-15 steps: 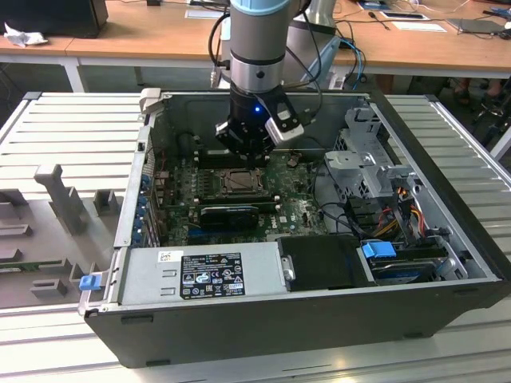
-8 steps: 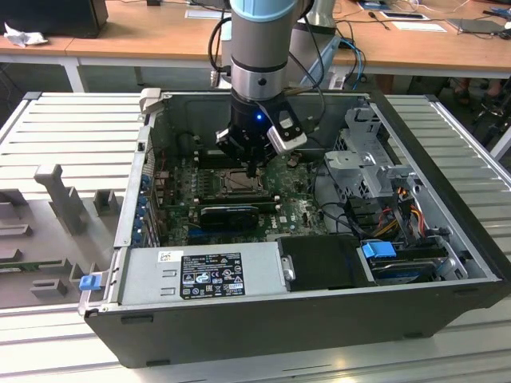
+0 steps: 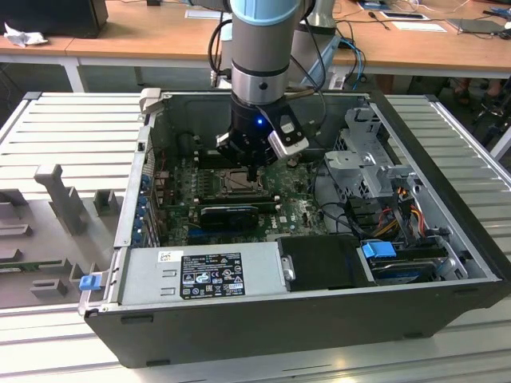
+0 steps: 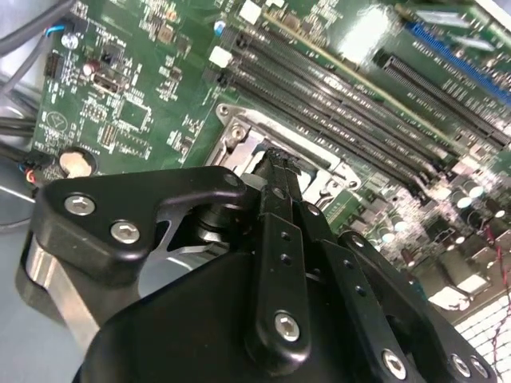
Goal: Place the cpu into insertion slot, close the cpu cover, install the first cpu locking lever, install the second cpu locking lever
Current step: 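Install the second cpu locking lever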
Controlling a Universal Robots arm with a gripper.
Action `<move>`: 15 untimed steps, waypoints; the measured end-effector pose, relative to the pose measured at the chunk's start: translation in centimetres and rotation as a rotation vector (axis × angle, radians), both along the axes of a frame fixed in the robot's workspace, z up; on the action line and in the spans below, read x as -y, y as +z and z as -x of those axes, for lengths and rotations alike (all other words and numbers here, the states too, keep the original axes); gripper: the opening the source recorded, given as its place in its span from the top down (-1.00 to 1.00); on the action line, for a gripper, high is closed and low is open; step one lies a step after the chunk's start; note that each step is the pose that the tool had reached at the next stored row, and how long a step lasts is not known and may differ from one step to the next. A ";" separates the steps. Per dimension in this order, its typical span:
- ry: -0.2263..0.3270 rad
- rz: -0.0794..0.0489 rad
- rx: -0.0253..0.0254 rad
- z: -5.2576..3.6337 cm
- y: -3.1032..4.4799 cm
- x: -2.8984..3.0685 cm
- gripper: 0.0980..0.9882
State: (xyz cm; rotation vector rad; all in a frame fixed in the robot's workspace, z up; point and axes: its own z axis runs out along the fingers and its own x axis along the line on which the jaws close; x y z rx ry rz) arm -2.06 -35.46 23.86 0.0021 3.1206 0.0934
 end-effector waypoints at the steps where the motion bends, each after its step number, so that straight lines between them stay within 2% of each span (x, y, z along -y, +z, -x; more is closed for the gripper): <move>1: 0.000 0.000 -0.0012 0.00 -0.03 0.14 0.98; 6: 0.005 -0.014 -0.0023 0.24 -0.21 0.98 0.98; 11: 0.006 -0.018 -0.0022 1.09 -0.23 1.57 0.98; 14: 0.010 -0.022 -0.0021 2.73 -0.30 2.00 0.98; 15: 0.016 -0.029 -0.0023 2.93 -0.43 2.02 0.98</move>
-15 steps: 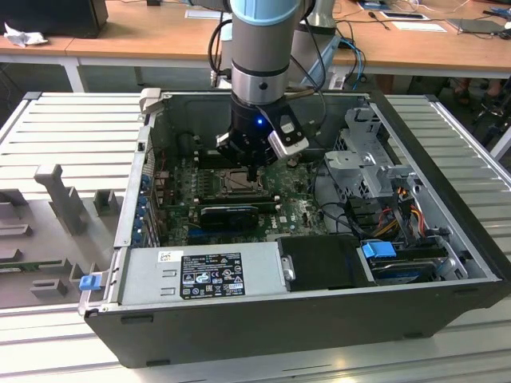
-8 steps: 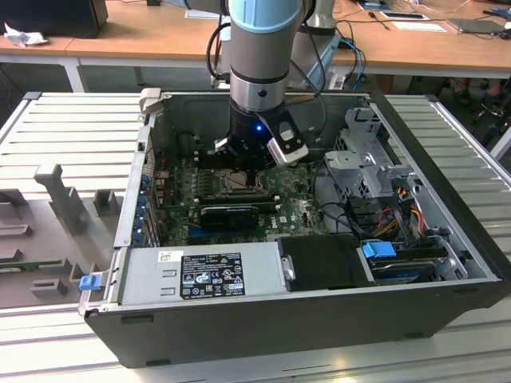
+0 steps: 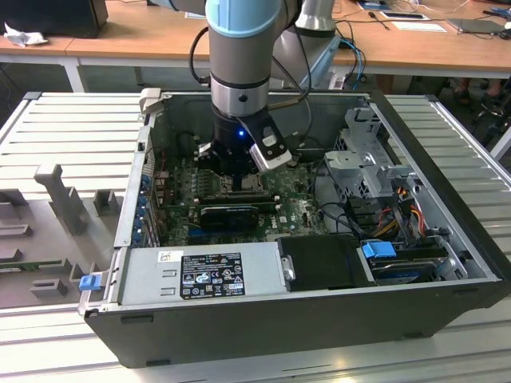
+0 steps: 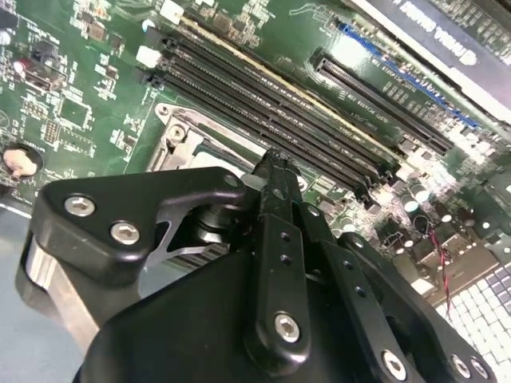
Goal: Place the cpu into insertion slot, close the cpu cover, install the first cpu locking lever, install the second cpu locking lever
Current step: 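Install the second cpu locking lever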
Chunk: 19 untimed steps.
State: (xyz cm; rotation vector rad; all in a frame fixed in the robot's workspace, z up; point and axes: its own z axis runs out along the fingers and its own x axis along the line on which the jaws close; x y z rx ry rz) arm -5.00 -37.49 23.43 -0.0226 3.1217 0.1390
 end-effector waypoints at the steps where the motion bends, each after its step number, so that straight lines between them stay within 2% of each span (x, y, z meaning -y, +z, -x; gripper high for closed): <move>1: 0.011 -0.011 0.0001 0.03 -0.30 0.00 0.98; 11: 0.012 -0.012 0.0000 0.25 -0.64 0.00 0.98; 14: 0.016 -0.022 0.0001 0.58 -0.73 0.14 0.98; 19: 0.025 -0.045 0.0002 1.10 -0.82 0.77 0.98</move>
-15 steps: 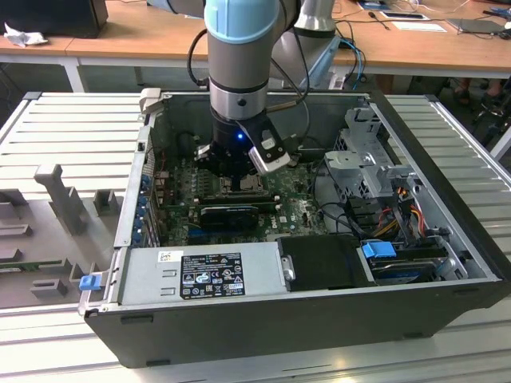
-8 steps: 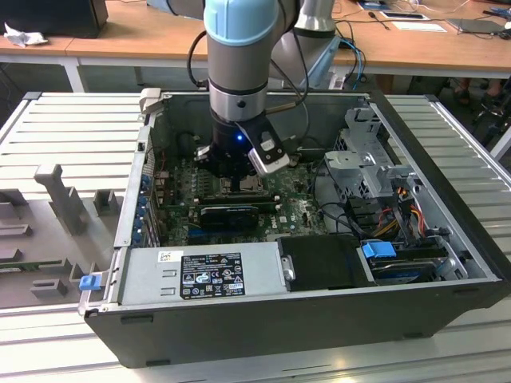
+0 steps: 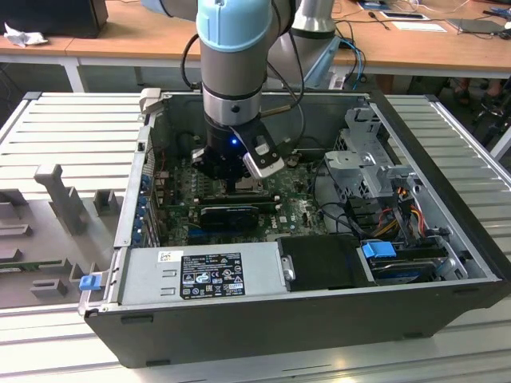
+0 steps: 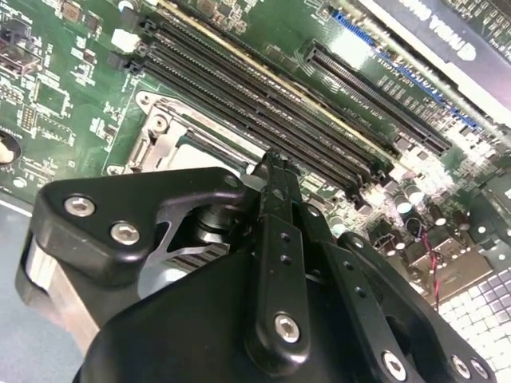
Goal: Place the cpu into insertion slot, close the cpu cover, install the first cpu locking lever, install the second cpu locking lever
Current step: 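Install the second cpu locking lever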
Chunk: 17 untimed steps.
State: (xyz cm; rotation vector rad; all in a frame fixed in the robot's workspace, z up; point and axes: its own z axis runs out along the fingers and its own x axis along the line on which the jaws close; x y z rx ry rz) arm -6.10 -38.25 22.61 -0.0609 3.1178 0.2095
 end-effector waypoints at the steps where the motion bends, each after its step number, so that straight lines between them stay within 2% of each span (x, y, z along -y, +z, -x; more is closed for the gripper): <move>1: 0.000 -0.012 0.0001 0.20 -0.04 0.28 0.98; 4: 0.002 -0.059 0.0001 0.99 -0.28 0.95 0.98; 7: 0.004 -0.072 0.0000 1.29 -0.71 1.25 0.98; 10: 0.005 -0.083 0.0000 1.42 -1.18 1.30 0.98; 16: 0.005 -0.092 0.0000 1.43 -2.04 1.33 0.98; 17: 0.005 -0.098 -0.0001 1.44 -2.21 1.33 0.98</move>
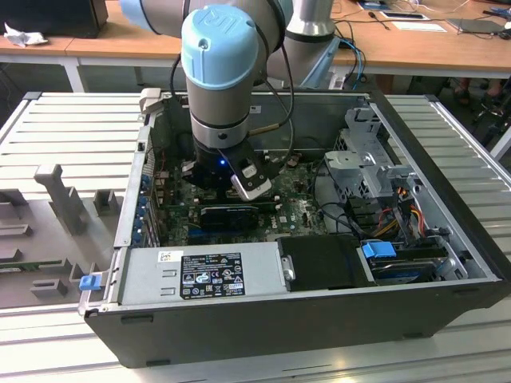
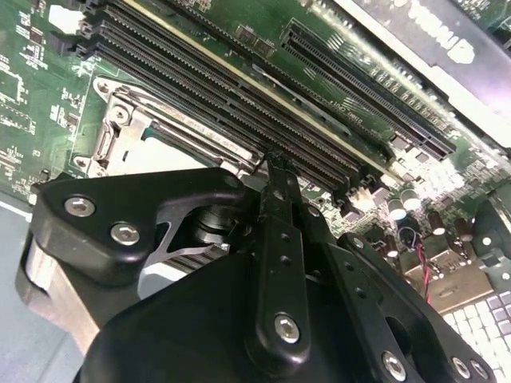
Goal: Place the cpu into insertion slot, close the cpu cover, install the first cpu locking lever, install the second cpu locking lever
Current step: 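Install the second cpu locking lever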
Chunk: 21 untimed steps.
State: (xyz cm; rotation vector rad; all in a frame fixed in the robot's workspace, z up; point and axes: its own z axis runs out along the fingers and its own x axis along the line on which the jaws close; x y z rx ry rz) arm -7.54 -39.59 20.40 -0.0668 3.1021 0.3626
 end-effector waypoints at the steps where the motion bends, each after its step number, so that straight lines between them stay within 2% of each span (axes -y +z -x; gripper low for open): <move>1: 0.000 -0.004 0.0001 0.01 -0.08 0.00 0.98; 2: 0.000 -0.007 0.0002 0.01 -0.17 -0.01 0.98; 7: 0.000 -0.043 0.0004 0.13 -0.77 -0.01 0.98; 10: 0.000 -0.058 0.0004 0.25 -0.89 -0.01 0.98; 12: 0.000 -0.061 0.0005 0.30 -0.89 -0.01 0.98; 13: 0.000 -0.061 0.0005 0.33 -0.71 -0.02 0.98; 17: 0.000 -0.059 0.0002 0.32 1.40 -0.42 0.98; 21: 0.000 -0.059 0.0000 0.33 2.36 -0.46 0.98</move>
